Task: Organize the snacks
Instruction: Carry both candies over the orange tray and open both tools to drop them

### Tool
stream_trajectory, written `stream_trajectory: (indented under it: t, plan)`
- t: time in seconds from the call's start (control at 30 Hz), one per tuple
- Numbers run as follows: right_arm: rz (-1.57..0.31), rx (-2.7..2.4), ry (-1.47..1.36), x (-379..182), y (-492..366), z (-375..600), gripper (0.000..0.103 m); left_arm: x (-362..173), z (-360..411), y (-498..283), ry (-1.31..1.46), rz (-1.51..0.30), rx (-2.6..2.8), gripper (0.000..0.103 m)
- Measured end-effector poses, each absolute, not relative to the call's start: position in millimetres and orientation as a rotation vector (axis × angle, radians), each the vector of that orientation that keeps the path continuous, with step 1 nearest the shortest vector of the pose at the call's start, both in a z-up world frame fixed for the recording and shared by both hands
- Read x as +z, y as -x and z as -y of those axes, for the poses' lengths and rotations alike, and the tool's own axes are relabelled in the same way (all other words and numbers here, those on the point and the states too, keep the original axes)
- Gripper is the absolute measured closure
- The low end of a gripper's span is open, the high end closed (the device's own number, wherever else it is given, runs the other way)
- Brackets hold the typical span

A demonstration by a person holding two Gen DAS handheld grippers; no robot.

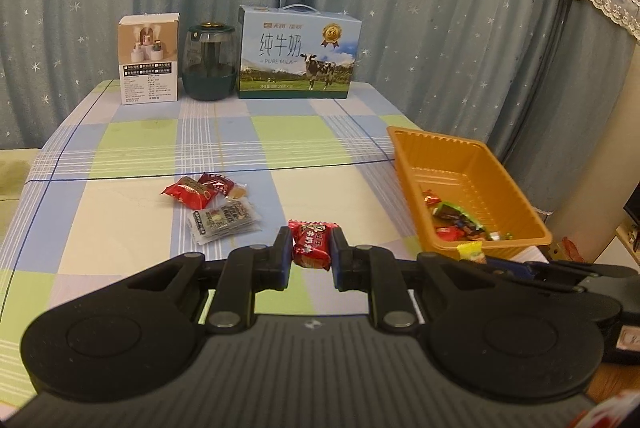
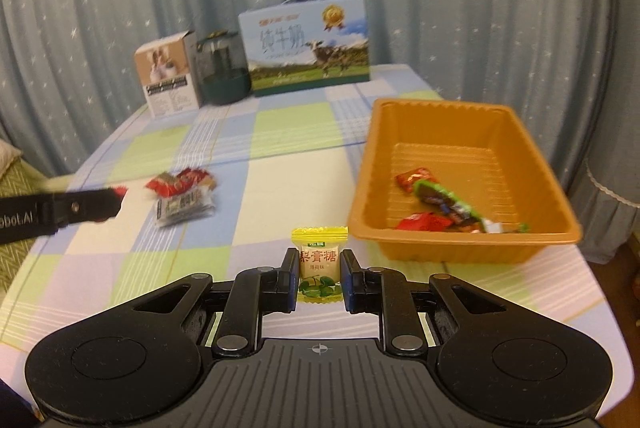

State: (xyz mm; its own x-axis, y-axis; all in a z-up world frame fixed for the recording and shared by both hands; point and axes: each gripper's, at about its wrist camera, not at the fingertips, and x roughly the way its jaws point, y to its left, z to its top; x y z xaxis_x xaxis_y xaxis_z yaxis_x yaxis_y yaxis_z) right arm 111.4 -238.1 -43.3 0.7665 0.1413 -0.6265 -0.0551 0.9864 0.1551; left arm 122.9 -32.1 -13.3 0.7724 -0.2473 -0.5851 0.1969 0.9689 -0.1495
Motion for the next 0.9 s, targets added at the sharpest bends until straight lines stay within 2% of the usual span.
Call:
stream_trajectory:
  t: [0.47, 0.9]
  plan:
    - [-0.644, -0.037, -0.193, 3, -88, 305, 0.082, 12, 97, -121, 0.056, -0.617, -0.381, 0.086]
    - [-0.65, -0.103, -0.216, 18, -98, 351, 0.082, 16, 147, -147, 0.031, -0.629, -0.484, 0.086]
